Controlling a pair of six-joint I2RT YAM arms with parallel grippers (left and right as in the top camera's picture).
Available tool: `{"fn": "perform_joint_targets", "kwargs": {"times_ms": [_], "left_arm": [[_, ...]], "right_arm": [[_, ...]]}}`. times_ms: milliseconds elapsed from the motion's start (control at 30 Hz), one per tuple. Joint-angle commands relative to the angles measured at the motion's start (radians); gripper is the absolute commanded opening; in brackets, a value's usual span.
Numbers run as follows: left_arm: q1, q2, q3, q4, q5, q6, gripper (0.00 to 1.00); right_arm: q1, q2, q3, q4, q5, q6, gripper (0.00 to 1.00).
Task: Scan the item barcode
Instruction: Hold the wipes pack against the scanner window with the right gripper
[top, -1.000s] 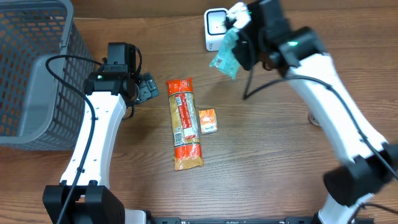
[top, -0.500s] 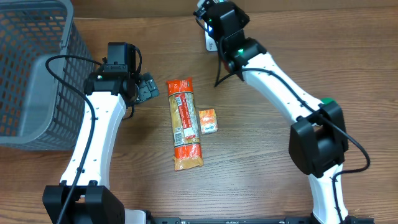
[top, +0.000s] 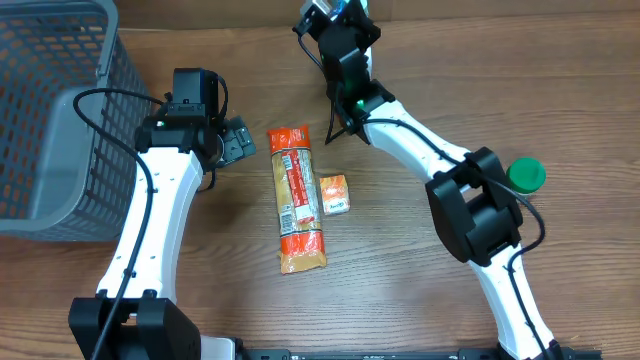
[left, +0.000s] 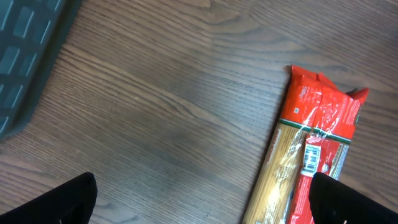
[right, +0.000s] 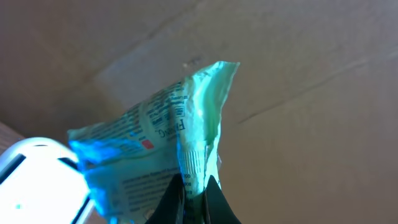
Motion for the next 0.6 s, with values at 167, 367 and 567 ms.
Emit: {"fn": "perform_joint_targets", "kwargs": {"times_ms": [167, 367, 567], "left_arm": [[0.000, 0.005, 0.002, 0.001, -0.013, 0.011, 1.00], [0.000, 0.005, 0.002, 0.001, -0.013, 0.011, 1.00], [0.000, 0.005, 0.002, 0.001, -0.013, 0.011, 1.00]], "right_arm": [[-0.002, 0.044, 0.018, 0.090, 0.007, -0.111, 0.04], [-0.018, 0.094, 0.017, 0.122, -0.026, -0.113, 0.04], [-0.031, 0.124, 0.016, 0.111, -0.037, -0.111, 0.03]]}}
